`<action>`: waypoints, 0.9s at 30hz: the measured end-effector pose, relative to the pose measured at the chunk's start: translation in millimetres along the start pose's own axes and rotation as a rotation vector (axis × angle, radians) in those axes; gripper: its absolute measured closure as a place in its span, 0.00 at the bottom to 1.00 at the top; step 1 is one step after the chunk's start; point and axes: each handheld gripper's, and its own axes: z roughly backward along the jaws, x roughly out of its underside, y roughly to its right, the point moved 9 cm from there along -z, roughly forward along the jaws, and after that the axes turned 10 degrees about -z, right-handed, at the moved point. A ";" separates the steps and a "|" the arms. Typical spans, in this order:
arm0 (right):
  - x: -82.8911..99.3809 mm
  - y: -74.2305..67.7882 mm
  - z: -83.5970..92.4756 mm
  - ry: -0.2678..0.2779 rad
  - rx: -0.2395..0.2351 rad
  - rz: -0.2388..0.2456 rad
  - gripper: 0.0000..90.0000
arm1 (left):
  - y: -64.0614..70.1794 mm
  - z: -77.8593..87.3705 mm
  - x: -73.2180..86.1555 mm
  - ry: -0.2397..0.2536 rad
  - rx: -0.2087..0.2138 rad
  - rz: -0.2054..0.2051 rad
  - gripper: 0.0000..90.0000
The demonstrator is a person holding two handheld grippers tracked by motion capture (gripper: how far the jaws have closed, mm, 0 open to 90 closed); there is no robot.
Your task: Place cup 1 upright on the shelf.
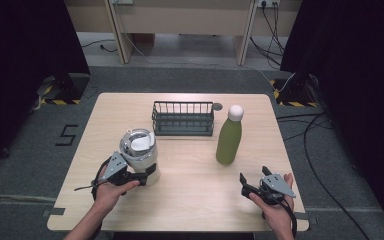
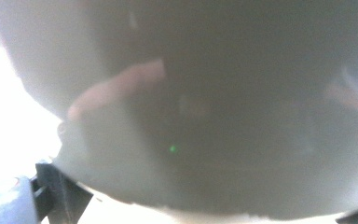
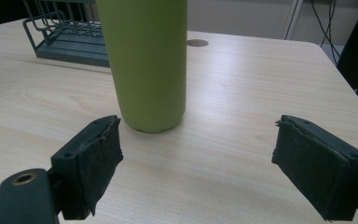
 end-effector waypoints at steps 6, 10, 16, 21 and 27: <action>-1.5 -1.0 -0.1 0.007 -0.001 -0.002 0.17 | 2.9 0.5 -1.8 -0.004 0.006 -0.027 0.10; -1.7 -0.3 -0.6 0.007 0.000 -0.001 0.17 | 3.3 0.4 -3.8 -0.001 0.010 -0.022 0.10; -2.1 -0.1 -1.3 0.007 0.000 -0.002 0.17 | 3.2 1.5 -12.9 0.020 0.011 -0.030 0.10; -3.7 -0.2 -0.5 0.013 0.002 -0.006 0.17 | 2.8 -0.8 -22.1 0.039 0.016 -0.030 0.10; -3.7 1.5 -0.6 0.016 0.005 -0.010 0.17 | -0.3 -7.7 -32.7 0.055 0.014 -0.038 0.10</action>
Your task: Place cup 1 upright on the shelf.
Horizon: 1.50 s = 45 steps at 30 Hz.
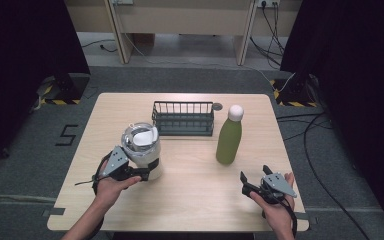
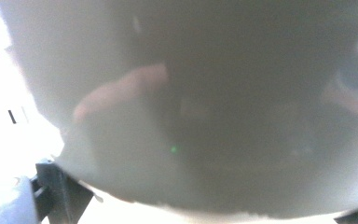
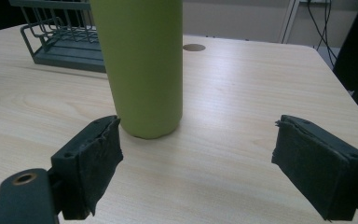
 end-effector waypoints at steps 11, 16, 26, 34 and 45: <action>0.7 2.8 1.6 0.001 0.008 0.000 0.17 | -10.2 -11.6 -16.7 0.015 -0.014 -0.022 0.10; 0.6 3.0 1.5 0.004 0.013 0.001 0.17 | -16.4 -18.2 -24.3 0.018 -0.020 -0.036 0.10; 3.3 3.2 0.5 0.000 0.013 -0.007 0.17 | -25.6 -28.6 -33.1 0.029 -0.042 -0.038 0.10; 3.8 3.8 0.3 0.001 0.016 -0.010 0.17 | -32.3 -38.7 -38.0 0.036 -0.056 -0.041 0.10; 4.2 2.4 -0.1 -0.002 0.012 -0.008 0.17 | -34.8 -51.6 -48.2 0.044 -0.053 -0.052 0.10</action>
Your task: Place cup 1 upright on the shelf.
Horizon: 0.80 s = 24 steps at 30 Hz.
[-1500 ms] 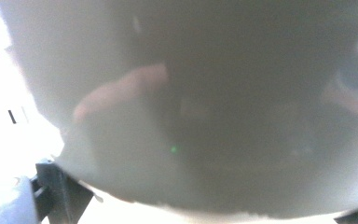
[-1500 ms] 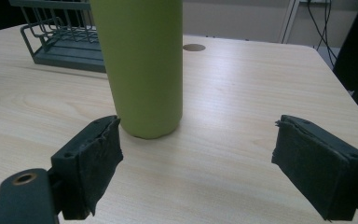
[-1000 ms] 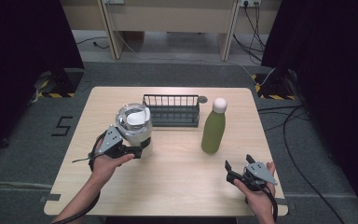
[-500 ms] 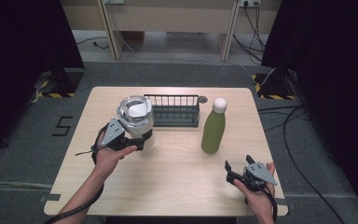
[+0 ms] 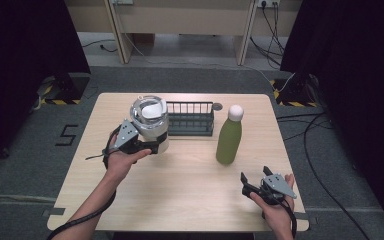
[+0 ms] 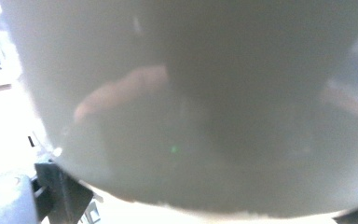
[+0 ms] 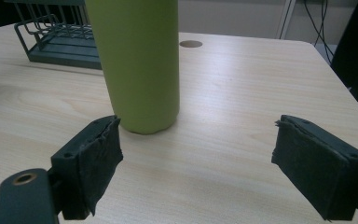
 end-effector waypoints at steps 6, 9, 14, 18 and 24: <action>-0.3 0.4 0.2 0.003 0.000 -0.004 0.17 | -3.0 -7.9 -7.1 0.007 -0.003 -0.003 0.10; -0.8 0.0 0.5 0.005 -0.001 -0.008 0.17 | -5.0 -11.0 -10.4 0.010 -0.005 -0.007 0.10; 0.0 -0.1 0.3 0.001 -0.003 -0.006 0.17 | -8.8 -14.7 -13.8 0.013 -0.011 -0.006 0.10; -0.1 -0.4 0.6 0.002 -0.003 -0.006 0.17 | -12.7 -18.1 -15.5 0.012 -0.014 -0.004 0.10; -0.8 0.0 0.3 0.007 -0.001 -0.011 0.17 | -18.0 -25.3 -18.3 0.008 -0.019 -0.009 0.10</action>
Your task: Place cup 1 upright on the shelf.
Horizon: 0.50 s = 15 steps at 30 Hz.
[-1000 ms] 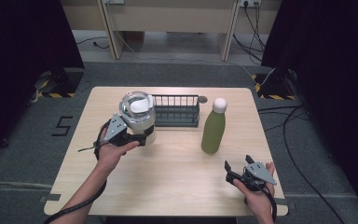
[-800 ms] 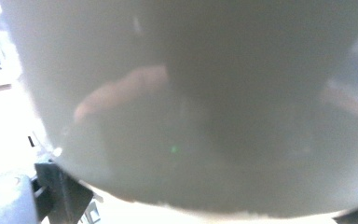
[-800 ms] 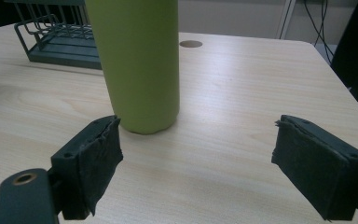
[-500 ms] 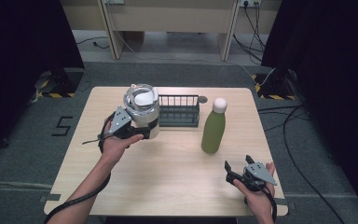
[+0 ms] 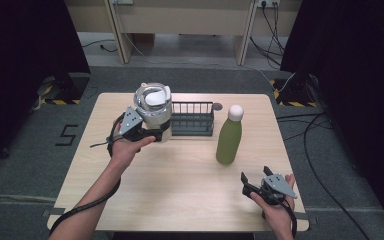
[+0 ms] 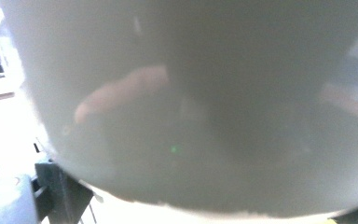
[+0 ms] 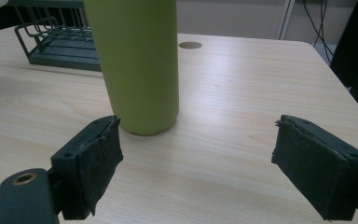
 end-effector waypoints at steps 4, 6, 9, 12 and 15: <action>1.0 0.8 0.4 -0.005 0.000 0.001 0.17 | -3.6 -4.9 -1.2 0.001 -0.006 0.002 0.10; 0.9 1.5 0.7 -0.003 0.002 -0.002 0.17 | -5.1 -7.0 -1.3 0.000 -0.008 0.004 0.10; 1.0 1.8 0.7 -0.002 0.000 -0.001 0.17 | -6.2 -9.9 -2.0 0.001 -0.009 0.006 0.10; 1.9 1.5 0.6 -0.005 0.000 -0.001 0.17 | -7.4 -12.5 -2.6 -0.001 -0.009 0.009 0.10; 1.9 1.7 0.5 -0.005 0.001 -0.001 0.17 | -9.2 -15.1 -5.7 0.006 -0.011 0.015 0.10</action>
